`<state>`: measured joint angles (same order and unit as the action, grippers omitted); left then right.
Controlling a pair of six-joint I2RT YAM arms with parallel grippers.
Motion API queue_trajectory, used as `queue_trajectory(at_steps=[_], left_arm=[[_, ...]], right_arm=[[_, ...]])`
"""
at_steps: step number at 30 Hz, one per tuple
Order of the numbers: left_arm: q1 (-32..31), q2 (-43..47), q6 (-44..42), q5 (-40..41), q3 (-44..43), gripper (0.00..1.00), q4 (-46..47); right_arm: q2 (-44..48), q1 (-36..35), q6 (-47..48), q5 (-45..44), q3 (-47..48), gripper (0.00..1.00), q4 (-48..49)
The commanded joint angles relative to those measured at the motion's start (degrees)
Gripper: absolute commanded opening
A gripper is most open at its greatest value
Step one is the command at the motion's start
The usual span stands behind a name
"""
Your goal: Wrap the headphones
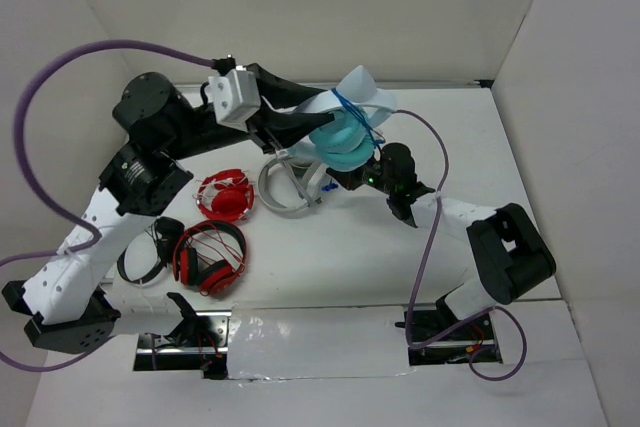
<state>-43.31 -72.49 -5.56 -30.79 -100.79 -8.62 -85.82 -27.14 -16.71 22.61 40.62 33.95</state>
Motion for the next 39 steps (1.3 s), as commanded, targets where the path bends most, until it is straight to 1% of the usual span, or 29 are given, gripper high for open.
queue_trajectory(at_steps=[1, 3, 4, 6, 11, 12, 13, 15, 16, 17, 19, 20, 21, 22, 23, 24, 25, 26, 27, 28, 29, 30, 31, 32, 34, 36, 37, 38, 39], left_arm=[[-0.37, 2.35, 1.17, -2.7, -1.16, 0.0, 10.21], [-0.37, 2.18, 1.52, -2.09, -1.69, 0.0, 10.38], [-0.37, 2.0, 1.35, -2.09, -1.95, 0.0, 10.29], [-0.37, 2.0, 1.08, -2.08, -2.39, 0.0, 10.64], [-0.37, 1.91, 0.73, 1.16, -1.95, 0.0, 11.96], [-0.37, 1.74, 0.55, 2.47, -1.95, 0.0, 12.31], [-0.37, 1.04, 0.2, 6.4, -1.69, 0.0, 13.53], [-0.29, -0.28, -1.28, 11.34, -2.39, 0.0, 14.25], [0.24, -2.03, -2.77, 14.67, -3.17, 0.0, 14.07], [0.77, -2.91, -2.96, 16.18, -3.18, 0.0, 14.51], [2.69, -5.54, -3.4, 17.95, -4.14, 0.0, 14.34], [6.27, -6.43, -1.49, 16.56, -4.58, 0.0, 12.16], [8.13, -7.13, -0.08, 15.42, -5.02, 0.0, 10.92], [10.24, -8.36, 1.33, 13.66, -5.64, 0.0, 10.04], [14.44, -8.89, 3.87, 12.52, -5.82, 0.0, 8.9], [16.05, -9.33, 4.68, 11.72, -5.91, 0.0, 7.32], [17.72, -10.12, 5.12, 11.45, -5.64, 0.0, 6.87], [20.78, -10.39, 7.91, 9.19, -5.21, 0.0, 6.34], [22.29, -10.65, 8.98, 7.51, -4.77, 0.0, 5.82], [23.96, -10.92, 10.56, 6.19, -4.76, 0.0, 5.29], [27.11, -10.83, 13.1, 2.0, -4.76, 0.0, 4.15], [28.53, -10.66, 14.43, -0.13, -4.33, 0.0, 4.05], [30.02, -10.39, 15.66, -1.81, -3.89, 0.0, 4.14], [32.3, -10.13, 16.98, -4.17, -3.62, 0.0, 4.4], [34.51, -9.34, 17.95, -4.55, -2.92, 0.0, 4.49], [36.62, -8.81, 19.09, -6.64, -2.31, 0.0, 4.58], [39.07, -8.72, 21.19, -8.31, -2.3, 0.0, 4.41], [40.31, -8.72, 22.16, -12.07, -2.3, 0.0, 4.4], [41.28, -8.64, 23.22, -13.32, -2.22, 0.0, 4.66]], right_arm=[[1.01, -0.28, 0.71, -2.04, 0.68, 0.15, -1.87], [0.92, -0.46, 0.98, -2.4, 0.86, 0.1, -2.66], [1.18, -0.55, 0.89, -2.4, 0.43, 0.06, -2.4], [1.53, -0.55, 0.71, -2.48, -0.36, 0.01, -1.35], [4.86, -0.55, 0.72, -2.75, -3.96, 0.0, -0.91], [6.01, -0.72, 0.8, -2.92, -5.1, 0.0, -1.6], [8.97, -1.07, 0.71, -4.05, -5.72, 0.0, -4.31], [12.76, -4.66, 1.5, -11.15, -8.7, 0.0, -8.18], [17.13, -7.9, 0.98, -17.8, -11.68, 0.0, -11.34], [19.18, -9.32, 0.54, -17.86, -11.7, 0.0, -12.58], [24.79, -11.61, -2.52, -25.31, -15.21, 0.0, -16.87], [26.13, -13.36, -3.67, -27.6, -16.09, 0.0, -19.34], [27.71, -14.08, -4.73, -33.62, -16.27, 0.0, -21.89], [30.51, -14.78, -6.39, -36.38, -16.1, 0.0, -26.7], [32.02, -15.31, -6.84, -39.02, -15.58, 0.0, -29.18], [33.51, -16.53, -7.45, -43.57, -15.14, 0.0, -31.12], [36.31, -17.33, -7.98, -45.53, -14.61, 0.0, -33.49], [37.3, -18.03, -8.16, -47.73, -13.39, 0.0, -36.04], [38.44, -19.17, -8.34, -50.88, -12.68, 0.0, -37.46], [38.71, -19.44, -8.51, -52.65, -12.15, 0.0, -39.65], [38.62, -19.62, -8.78, -54.32, -11.19, 0.0, -40.89], [38.19, -19.54, -8.95, -55.82, -10.74, 0.0, -42.03], [36.97, -19.71, -9.82, -59.49, -10.3, 0.0, -44.13], [36.08, -19.71, -10.36, -61.0, -9.25, 0.0, -45.54], [33.88, -20.23, -11.76, -64.78, -7.93, 0.0, -49.32], [33.35, -20.5, -12.38, -66.02, -6.52, 0.0, -51.08], [33.26, -20.5, -12.3, -66.81, -6.43, 0.0, -51.01], [33.18, -20.59, -12.03, -67.52, -6.52, 0.0, -50.74], [32.74, -20.5, -12.29, -68.39, -6.61, 0.0, -50.39]])
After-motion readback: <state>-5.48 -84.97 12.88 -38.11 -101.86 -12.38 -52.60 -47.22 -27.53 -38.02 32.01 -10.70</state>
